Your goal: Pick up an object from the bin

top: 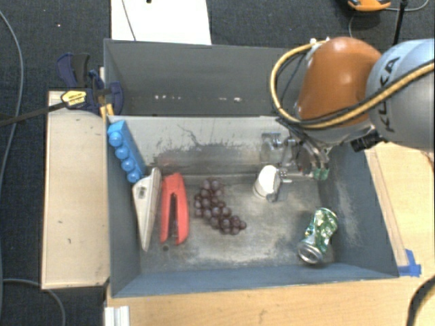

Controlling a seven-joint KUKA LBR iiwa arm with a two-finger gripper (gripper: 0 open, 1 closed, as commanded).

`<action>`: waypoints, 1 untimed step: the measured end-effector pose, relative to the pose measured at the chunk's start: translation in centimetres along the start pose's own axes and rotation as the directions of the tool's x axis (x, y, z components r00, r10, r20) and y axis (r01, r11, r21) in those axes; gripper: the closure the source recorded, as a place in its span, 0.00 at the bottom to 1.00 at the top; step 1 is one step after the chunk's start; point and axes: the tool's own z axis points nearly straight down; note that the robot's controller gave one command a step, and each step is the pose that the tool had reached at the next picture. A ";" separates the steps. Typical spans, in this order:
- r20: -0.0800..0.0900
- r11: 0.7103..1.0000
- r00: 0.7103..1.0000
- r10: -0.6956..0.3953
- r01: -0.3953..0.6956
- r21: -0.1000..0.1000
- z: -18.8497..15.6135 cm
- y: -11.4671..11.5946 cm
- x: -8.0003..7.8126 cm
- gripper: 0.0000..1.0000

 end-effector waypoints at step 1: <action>0.008 1.000 1.000 0.000 0.000 0.000 -0.5 0.0 -0.2 0.00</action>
Offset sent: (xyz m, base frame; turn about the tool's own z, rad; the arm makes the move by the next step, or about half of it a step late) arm -0.0244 0.0818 -0.1278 -0.1234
